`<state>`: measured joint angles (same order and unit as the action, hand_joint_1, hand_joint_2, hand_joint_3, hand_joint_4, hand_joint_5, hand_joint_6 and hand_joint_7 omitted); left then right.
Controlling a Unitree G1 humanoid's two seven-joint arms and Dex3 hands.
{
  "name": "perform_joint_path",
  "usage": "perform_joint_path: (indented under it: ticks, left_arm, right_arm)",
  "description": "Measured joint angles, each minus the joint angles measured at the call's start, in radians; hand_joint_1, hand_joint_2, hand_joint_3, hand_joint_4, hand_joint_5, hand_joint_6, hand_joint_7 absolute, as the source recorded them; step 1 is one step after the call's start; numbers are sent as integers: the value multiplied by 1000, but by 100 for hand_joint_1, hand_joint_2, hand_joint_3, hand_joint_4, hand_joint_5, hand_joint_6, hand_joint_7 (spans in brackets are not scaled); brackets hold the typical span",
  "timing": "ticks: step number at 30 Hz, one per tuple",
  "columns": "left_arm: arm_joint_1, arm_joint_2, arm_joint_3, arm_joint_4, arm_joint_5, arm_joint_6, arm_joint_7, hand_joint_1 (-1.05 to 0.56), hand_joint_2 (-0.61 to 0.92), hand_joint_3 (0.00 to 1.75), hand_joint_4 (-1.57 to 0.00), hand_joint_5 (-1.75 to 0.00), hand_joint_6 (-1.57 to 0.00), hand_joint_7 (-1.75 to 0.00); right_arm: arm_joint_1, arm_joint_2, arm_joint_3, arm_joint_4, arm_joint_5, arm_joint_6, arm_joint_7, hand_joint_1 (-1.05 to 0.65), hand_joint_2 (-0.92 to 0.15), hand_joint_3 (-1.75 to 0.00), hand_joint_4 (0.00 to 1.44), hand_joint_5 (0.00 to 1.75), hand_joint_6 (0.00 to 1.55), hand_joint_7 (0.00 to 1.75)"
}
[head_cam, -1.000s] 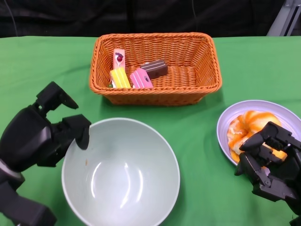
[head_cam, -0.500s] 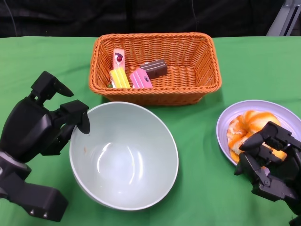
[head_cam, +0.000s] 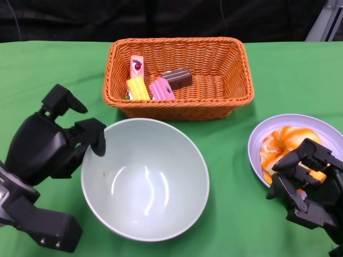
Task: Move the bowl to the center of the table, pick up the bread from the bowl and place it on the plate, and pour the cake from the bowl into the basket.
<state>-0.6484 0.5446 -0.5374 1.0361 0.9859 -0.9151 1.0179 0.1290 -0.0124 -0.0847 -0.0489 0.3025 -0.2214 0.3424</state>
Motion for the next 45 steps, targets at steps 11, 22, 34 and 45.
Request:
perform_joint_path:
  ticks: [11, 22, 34, 45]
  left_arm:
    - [54, 12, 18, -88, -82, 29, -154, -31, 75, 16, -87, -61, -96, -5]
    - [134, 52, 56, -182, -113, 156, -332, -62, 92, 2, -52, -1, -47, 0]
    - [165, 79, 123, -238, -233, 164, -542, -104, 92, 35, -19, 0, -14, 0]
    - [239, 22, 307, -238, -721, 67, -955, -95, 92, 29, -23, -7, -21, -3]
  right_arm:
    - [-3, 0, 1, 7, 0, -14, 5, -11, -59, -88, 75, 159, 65, 122]
    - [-4, 0, 0, 13, 0, -22, 15, -11, -58, -90, 75, 159, 65, 124]
    - [-1, 0, 2, 9, -1, -20, 9, -10, -58, -92, 75, 159, 64, 124]
    - [-1, 0, 2, 10, -2, -27, 13, -11, -57, -91, 75, 159, 65, 123]
